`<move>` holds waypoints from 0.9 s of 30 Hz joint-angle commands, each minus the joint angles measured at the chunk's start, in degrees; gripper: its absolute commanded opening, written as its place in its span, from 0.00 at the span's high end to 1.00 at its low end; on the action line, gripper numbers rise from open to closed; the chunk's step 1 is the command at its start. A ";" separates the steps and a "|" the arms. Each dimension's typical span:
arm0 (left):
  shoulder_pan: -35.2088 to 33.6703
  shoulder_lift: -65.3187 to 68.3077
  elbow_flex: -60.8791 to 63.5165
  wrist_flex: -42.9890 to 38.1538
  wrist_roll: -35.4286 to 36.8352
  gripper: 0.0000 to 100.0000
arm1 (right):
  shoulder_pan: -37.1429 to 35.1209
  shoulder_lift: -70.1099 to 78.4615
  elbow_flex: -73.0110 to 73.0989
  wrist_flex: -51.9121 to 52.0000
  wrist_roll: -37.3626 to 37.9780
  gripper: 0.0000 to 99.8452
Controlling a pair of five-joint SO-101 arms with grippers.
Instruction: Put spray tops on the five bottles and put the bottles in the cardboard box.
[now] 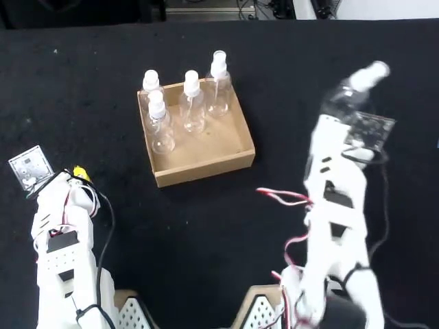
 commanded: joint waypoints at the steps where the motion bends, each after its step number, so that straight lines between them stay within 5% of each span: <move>1: 0.48 -0.88 -0.31 -1.41 -0.70 0.90 | -8.44 -9.71 0.04 8.97 0.35 0.95; 13: 0.48 -0.88 -0.22 -1.41 -0.70 0.90 | -27.16 -7.60 -0.40 15.03 -6.77 0.95; 27: 0.48 -0.88 -0.22 -1.41 -0.70 0.90 | -28.22 10.24 -0.22 1.41 -6.77 0.95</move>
